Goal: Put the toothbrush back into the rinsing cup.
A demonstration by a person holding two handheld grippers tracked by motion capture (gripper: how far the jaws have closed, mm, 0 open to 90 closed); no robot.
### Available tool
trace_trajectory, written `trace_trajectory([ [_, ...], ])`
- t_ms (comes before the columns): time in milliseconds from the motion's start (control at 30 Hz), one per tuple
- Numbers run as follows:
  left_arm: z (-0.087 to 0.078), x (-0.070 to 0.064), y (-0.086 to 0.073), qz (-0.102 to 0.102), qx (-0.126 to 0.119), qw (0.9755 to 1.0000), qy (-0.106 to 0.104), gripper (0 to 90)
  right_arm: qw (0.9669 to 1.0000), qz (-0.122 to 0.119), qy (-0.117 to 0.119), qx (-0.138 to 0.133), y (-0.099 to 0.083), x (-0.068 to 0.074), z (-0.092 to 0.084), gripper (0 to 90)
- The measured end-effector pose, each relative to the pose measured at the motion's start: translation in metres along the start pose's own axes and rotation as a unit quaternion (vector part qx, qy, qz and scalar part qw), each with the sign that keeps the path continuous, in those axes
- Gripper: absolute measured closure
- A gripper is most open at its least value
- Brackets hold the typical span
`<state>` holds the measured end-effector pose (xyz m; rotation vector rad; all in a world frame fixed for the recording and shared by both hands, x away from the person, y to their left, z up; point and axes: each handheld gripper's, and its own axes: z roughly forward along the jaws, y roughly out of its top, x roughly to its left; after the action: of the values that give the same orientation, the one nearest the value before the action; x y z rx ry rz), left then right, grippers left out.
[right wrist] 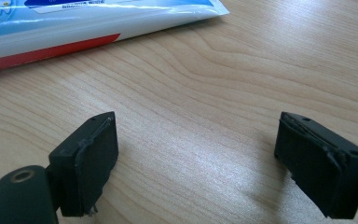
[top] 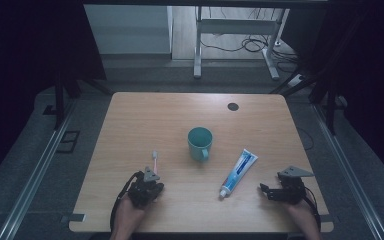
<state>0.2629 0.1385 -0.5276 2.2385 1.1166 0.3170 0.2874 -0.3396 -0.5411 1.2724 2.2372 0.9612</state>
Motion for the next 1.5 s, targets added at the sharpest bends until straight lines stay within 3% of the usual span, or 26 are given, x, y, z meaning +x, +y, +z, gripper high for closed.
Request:
trace_trajectory([
  [433, -0.017, 0.026, -0.018, -0.024, 0.004, 0.9994, 0.023, 88.7, 1.0, -0.001, 0.0, 0.0, 0.0, 0.0, 0.0, 13.2],
  [567, -0.02, 0.034, -0.022, -0.035, 0.004, 0.9991, 0.023, 88.5, 1.0, -0.001, 0.0, 0.0, 0.0, 0.0, 0.0, 13.3],
  [833, -0.032, 0.044, -0.017, -0.036, 0.002, 0.9992, 0.015, 83.9, 1.0, -0.001, 0.0, 0.0, 0.0, 0.0, 0.0, 13.3],
  [1167, -0.034, 0.061, -0.003, -0.04, 0.058, 0.9975, 0.003, 77.2, 1.0, -0.001, 0.0, 0.0, 0.0, 0.0, 0.0, 13.2],
  [1500, -0.022, 0.064, 0.02, -0.03, 0.112, 0.9933, -0.003, 70.7, 1.0, -0.001, 0.0, 0.0, 0.0, 0.0, 0.0, 13.2],
])
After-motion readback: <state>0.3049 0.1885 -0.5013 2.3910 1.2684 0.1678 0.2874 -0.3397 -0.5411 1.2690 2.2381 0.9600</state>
